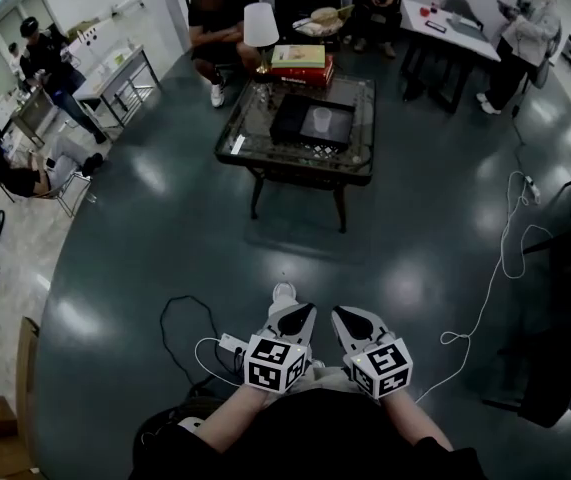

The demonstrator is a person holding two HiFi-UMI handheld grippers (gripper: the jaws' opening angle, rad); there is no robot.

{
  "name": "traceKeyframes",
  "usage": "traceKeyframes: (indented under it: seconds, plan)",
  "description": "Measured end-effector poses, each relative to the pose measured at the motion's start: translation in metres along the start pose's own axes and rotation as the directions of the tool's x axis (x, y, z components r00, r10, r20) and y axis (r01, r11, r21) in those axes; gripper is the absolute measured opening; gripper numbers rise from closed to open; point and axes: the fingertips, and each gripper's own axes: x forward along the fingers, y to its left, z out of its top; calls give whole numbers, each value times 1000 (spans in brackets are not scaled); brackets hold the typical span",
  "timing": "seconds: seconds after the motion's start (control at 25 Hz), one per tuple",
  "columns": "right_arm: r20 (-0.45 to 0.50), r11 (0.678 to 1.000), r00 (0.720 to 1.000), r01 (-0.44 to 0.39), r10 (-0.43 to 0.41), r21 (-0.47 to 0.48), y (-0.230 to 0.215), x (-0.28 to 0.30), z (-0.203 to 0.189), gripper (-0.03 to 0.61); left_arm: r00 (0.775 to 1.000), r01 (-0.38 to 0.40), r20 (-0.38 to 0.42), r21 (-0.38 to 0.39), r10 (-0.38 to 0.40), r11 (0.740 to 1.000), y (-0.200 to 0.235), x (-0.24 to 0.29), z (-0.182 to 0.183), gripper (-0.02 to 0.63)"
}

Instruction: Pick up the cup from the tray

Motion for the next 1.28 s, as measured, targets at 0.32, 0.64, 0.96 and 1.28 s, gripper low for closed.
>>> traceKeyframes:
  seconds: [0.32,0.64,0.96,1.28]
  plan:
    - [-24,1000,1000,-13,12,-17,-16,34,11,12,1000,0,2,5,0,1000,28,24,21,11]
    - [-29,1000,999,-22,22,13,-43,73,32,12,1000,5,2,-6,-5,1000,63,56,52,11]
    - [-38,1000,999,1,0,18,-75,114,61,12,1000,16,-11,-4,-17,1000,98,89,87,11]
    - [-39,1000,999,20,-19,7,-103,156,95,12,1000,8,-15,-10,-9,1000,140,116,124,11]
